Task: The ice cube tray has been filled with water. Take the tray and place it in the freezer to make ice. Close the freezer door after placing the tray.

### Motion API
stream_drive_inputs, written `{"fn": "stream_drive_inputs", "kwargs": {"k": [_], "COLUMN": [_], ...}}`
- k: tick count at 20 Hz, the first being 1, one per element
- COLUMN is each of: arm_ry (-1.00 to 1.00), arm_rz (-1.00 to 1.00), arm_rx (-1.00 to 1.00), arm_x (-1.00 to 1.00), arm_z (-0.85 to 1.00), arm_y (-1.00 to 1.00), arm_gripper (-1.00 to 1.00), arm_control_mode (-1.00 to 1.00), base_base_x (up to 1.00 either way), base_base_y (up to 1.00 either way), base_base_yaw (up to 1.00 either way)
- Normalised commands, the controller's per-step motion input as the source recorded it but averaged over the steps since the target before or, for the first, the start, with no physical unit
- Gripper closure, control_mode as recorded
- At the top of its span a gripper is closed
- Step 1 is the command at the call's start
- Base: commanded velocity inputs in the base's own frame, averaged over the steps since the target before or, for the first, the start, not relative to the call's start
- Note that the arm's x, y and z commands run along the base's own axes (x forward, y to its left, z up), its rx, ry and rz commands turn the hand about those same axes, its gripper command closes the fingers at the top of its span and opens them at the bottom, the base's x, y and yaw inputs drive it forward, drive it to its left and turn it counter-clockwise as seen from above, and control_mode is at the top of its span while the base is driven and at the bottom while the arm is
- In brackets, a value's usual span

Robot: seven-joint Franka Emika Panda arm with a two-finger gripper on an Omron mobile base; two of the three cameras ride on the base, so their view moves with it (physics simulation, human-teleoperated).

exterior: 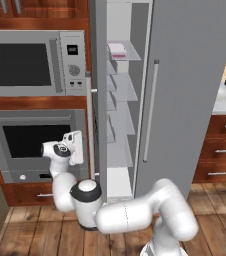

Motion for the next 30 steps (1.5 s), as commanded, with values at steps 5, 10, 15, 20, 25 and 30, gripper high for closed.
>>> {"fn": "stream_drive_inputs", "kwargs": {"k": [5,10,15,20,25,30], "arm_ry": [0.18,0.1,0.05,0.07,0.03,0.02], "arm_rz": [-0.02,-0.01,0.0,0.01,0.08,0.14], "arm_rx": [-0.01,0.0,0.0,0.01,0.06,0.11], "arm_x": [-0.07,-0.05,0.0,0.2,0.36,0.28], "arm_z": [-0.04,-0.01,-0.02,0.0,0.0,0.0], "arm_y": [-0.66,-1.0,-1.0,-1.0,-1.0,-1.0], "arm_gripper": [-1.0,-1.0,-1.0,-1.0,-1.0,-1.0], "arm_control_mode": [-1.0,-1.0,-1.0,-1.0,-1.0,-1.0], "base_base_x": [0.0,0.0,0.0,0.0,0.0,0.0], "base_base_y": [0.0,0.0,0.0,0.0,0.0,0.0], "base_base_yaw": [0.0,0.0,0.0,0.0,0.0,0.0]}}
